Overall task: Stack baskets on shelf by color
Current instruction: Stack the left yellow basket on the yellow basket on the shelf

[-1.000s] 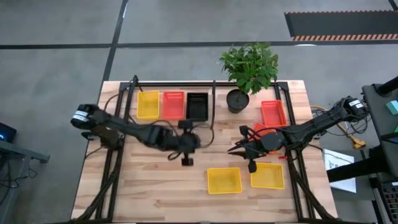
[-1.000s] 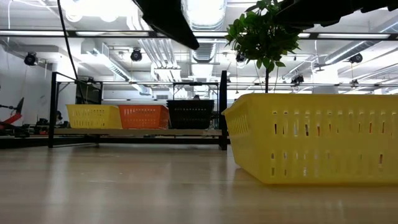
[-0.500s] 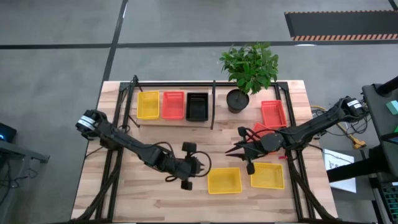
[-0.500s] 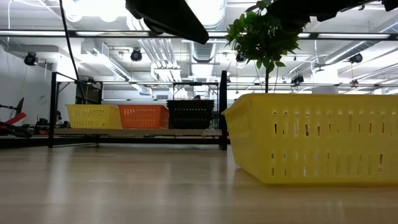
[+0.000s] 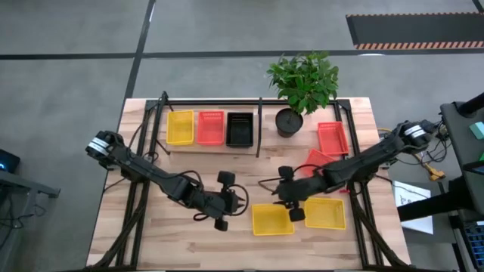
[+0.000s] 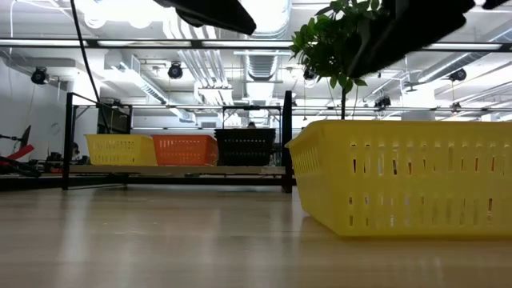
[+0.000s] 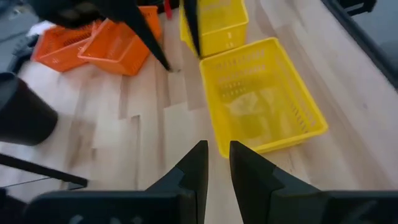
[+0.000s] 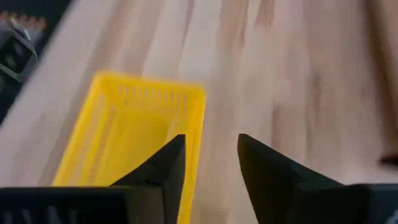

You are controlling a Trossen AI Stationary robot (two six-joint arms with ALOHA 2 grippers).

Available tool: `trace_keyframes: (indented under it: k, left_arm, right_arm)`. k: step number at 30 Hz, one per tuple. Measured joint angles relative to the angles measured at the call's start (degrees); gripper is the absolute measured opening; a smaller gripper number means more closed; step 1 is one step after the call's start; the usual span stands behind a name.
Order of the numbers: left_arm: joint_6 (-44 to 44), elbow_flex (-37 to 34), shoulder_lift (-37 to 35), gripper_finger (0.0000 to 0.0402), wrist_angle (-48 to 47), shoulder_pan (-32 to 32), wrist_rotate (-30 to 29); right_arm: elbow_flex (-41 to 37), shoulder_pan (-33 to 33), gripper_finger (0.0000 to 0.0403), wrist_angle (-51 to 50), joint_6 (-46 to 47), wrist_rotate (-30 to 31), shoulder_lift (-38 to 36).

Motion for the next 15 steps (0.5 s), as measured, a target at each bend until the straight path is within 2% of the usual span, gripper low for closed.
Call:
trace_keyframes:
  k: [7, 15]
  left_arm:
    - [0.6, -0.3, -1.7, 0.005, -0.7, 0.0, -2.1]
    - [0.1, -0.3, -3.5, 0.005, -3.2, -0.4, -2.1]
  right_arm:
    - [10.5, 0.1, 0.0172, -14.5, 3.8, -4.8, 11.2]
    - [16.8, 0.2, 0.0176, -16.1, 0.9, -6.5, 19.8]
